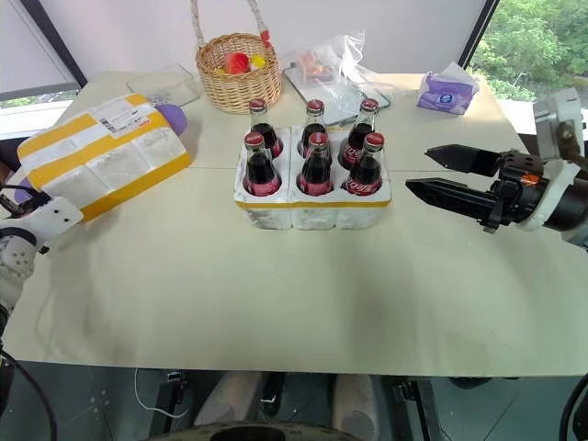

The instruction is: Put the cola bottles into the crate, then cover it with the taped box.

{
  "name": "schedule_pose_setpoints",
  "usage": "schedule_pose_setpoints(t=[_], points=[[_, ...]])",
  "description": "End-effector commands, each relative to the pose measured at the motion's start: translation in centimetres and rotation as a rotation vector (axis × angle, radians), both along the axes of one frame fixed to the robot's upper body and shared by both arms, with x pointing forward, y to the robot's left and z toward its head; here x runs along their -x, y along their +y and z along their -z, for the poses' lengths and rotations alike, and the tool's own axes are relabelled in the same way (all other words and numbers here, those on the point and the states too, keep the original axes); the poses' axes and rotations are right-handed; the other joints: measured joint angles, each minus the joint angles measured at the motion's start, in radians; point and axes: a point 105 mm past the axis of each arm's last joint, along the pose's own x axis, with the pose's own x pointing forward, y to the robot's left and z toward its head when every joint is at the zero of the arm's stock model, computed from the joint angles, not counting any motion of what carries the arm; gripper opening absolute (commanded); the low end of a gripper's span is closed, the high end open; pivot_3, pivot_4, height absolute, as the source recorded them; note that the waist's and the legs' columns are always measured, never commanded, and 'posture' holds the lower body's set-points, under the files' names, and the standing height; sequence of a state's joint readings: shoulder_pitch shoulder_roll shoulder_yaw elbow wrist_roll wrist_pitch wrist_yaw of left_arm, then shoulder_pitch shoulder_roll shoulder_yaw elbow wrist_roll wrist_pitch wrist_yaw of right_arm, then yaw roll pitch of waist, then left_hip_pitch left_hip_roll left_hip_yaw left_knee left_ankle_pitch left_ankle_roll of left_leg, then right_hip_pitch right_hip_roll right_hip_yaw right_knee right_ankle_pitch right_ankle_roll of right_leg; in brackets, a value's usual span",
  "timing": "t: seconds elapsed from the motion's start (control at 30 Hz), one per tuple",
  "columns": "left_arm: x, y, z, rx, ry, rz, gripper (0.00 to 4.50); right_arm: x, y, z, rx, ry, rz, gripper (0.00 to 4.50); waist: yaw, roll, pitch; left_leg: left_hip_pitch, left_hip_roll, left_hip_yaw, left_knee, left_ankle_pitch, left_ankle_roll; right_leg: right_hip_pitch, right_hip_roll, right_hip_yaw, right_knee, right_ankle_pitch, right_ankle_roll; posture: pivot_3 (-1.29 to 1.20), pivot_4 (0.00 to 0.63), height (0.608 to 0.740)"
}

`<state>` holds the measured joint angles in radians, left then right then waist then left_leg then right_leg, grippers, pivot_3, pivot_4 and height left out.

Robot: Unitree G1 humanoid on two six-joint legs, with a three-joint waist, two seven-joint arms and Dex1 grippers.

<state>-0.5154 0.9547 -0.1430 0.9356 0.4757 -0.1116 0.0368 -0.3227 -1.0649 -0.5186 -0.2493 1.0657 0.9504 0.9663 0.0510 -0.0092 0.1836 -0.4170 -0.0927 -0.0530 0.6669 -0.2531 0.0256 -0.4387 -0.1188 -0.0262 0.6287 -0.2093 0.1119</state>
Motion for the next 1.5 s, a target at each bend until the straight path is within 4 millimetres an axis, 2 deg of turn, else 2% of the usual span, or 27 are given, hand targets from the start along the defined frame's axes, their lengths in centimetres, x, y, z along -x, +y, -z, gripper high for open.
schedule_pose_setpoints(t=[0.03, 0.13, 0.3, 0.57, 1.0, 1.5], points=[[-0.5, -0.7, 0.8, -0.013, 0.035, 0.014, 0.37, 0.5, 0.1, -1.4, 0.031, -0.063, -0.007, 4.50, 0.002, 0.000, 0.000, 0.001, 0.000, 0.000, 0.000, 0.000, 0.000, 0.001, 0.000, 0.000, 0.000, 0.000, 0.000, 0.00, 0.150, 0.740], [-0.7, -0.8, 0.4, -0.009, 0.013, 0.012, 1.48, 0.3, 0.0, -1.3, 0.049, -0.080, 0.014, 4.50, 0.003, 0.000, 0.000, 0.003, 0.000, 0.000, 0.000, 0.000, 0.000, 0.003, 0.000, 0.000, 0.000, 0.000, 0.000, 0.00, 0.150, 0.740], [-1.1, -1.2, 0.3, -0.020, 0.018, 0.006, 4.02, 0.4, 0.2, -1.3, 0.048, -0.079, 0.017, 4.50, 0.004, 0.001, 0.000, 0.003, 0.000, 0.000, 0.000, 0.000, 0.000, 0.003, 0.000, 0.000, -0.001, 0.000, 0.000, 0.00, 0.150, 0.740], [-2.5, -2.9, -0.6, -0.017, -0.016, 0.023, 4.02, 0.4, 0.3, -1.0, 0.036, -0.076, 0.028, 4.50, 0.003, 0.001, 0.000, 0.003, 0.000, 0.000, 0.000, 0.000, 0.000, 0.003, 0.000, 0.000, -0.001, 0.000, 0.000, 0.00, 0.150, 0.740], [-3.6, -1.4, -2.5, 0.008, -0.064, -0.100, 4.02, 0.2, 0.1, -1.2, 0.004, -0.086, 0.066, 4.50, -0.013, -0.001, 0.001, 0.003, 0.000, 0.000, 0.000, 0.000, 0.000, 0.002, 0.001, 0.000, -0.001, 0.000, 0.000, 0.00, 0.150, 0.740], [-4.4, -1.4, -2.8, 0.038, -0.041, -0.120, 4.02, 0.4, -0.2, -1.4, -0.022, -0.099, 0.092, 4.50, -0.012, -0.004, 0.002, 0.002, 0.000, 0.000, 0.000, 0.000, 0.000, 0.002, 0.001, -0.001, -0.001, 0.000, 0.000, 0.00, 0.150, 0.740]])
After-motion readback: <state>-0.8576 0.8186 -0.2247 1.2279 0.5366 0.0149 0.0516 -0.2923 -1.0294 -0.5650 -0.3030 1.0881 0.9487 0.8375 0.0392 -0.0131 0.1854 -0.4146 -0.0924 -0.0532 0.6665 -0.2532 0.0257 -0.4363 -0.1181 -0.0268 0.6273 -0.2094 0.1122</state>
